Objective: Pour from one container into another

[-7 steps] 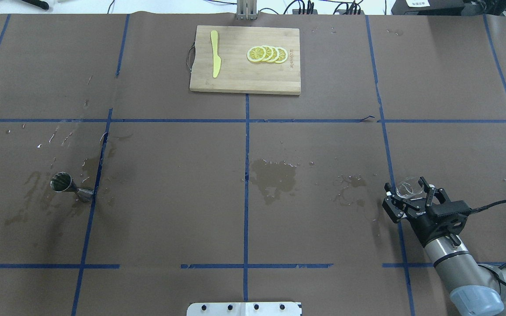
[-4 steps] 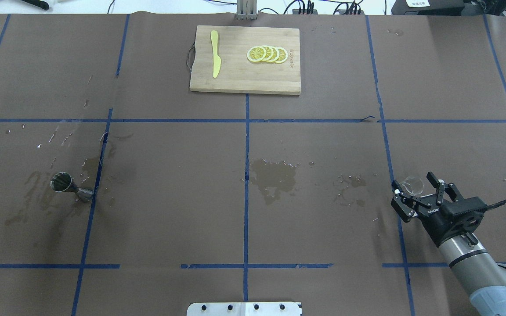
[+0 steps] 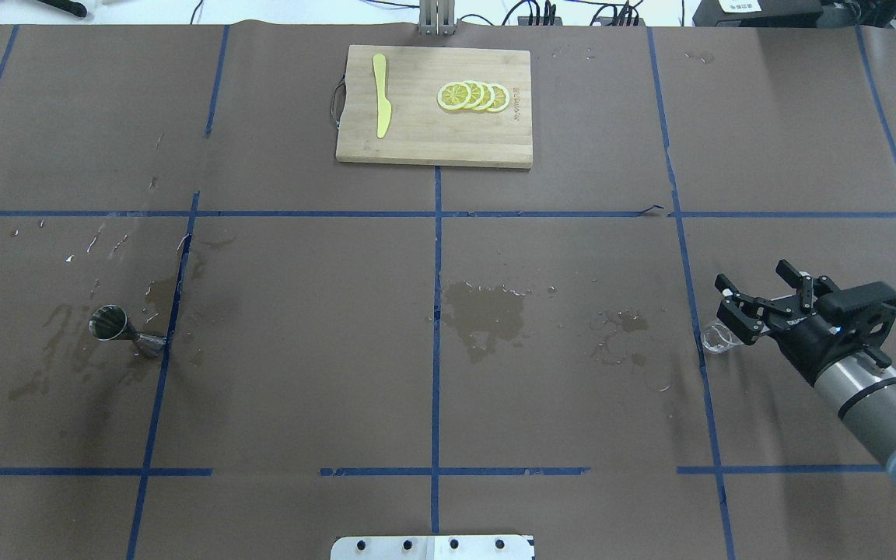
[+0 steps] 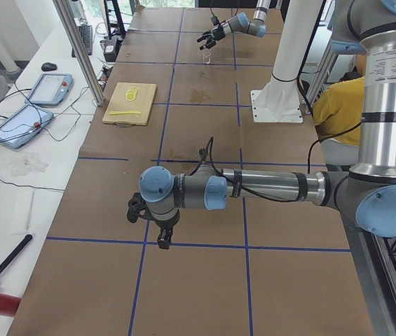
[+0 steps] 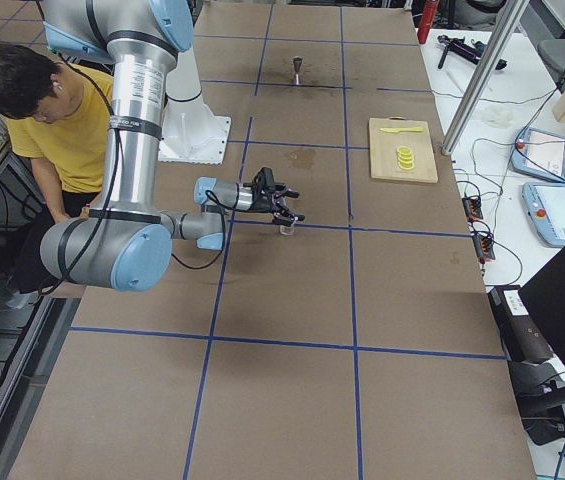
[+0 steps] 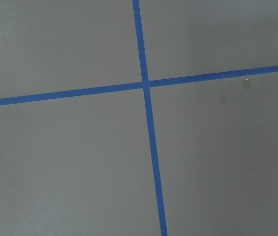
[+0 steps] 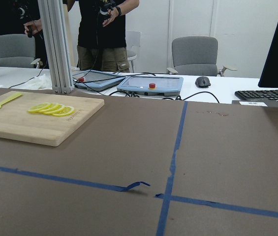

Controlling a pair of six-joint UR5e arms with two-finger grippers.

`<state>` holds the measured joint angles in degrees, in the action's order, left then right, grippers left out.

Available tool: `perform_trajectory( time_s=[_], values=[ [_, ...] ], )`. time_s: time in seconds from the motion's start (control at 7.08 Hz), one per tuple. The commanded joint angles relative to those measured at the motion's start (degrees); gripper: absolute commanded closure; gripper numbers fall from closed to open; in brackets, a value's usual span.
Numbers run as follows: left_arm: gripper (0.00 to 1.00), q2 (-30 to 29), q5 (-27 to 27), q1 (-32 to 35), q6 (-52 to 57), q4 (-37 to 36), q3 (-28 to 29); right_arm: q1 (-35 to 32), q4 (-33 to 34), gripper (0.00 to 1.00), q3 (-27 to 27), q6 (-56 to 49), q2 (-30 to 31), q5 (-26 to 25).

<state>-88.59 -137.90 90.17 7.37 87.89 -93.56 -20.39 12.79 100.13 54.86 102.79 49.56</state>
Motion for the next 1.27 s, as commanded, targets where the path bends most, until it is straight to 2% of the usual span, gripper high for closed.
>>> perform_trajectory(
  time_s=[0.0,0.14,0.28,0.42,0.57,0.85,0.99,1.13],
  values=[
    [0.0,0.0,0.0,0.0,0.01,0.0,0.05,-18.02,7.29,0.0,0.07,-2.19,-0.57,24.07],
    [0.0,0.0,0.09,0.0,0.01,0.0,-0.04,-29.15,11.07,0.0,-0.28,-7.52,-0.75,38.45],
    [0.0,0.0,0.09,0.0,0.01,0.0,-0.04,-41.79,17.9,0.0,-0.46,-15.06,-2.49,54.78],
    [0.0,-0.09,0.09,0.0,0.01,0.0,-0.22,-51.93,27.36,0.0,-0.55,-22.09,-5.03,67.64],
    [0.0,-0.17,0.09,0.0,-0.08,0.0,-0.22,-59.08,35.99,0.0,-0.72,-32.86,-5.67,74.56],
    [0.0,-0.35,0.09,0.0,-0.08,0.0,-0.04,-65.8,56.44,0.0,-1.16,-52.56,-7.15,77.35],
    [0.0,-0.61,0.09,0.0,-0.08,0.0,0.05,-68.53,66.3,0.0,-1.08,-55.36,-9.08,81.18],
    [0.0,-0.61,0.09,0.0,-0.08,0.0,0.22,-71.25,81.45,0.0,-0.81,-55.56,-12.49,83.31]
  ],
)
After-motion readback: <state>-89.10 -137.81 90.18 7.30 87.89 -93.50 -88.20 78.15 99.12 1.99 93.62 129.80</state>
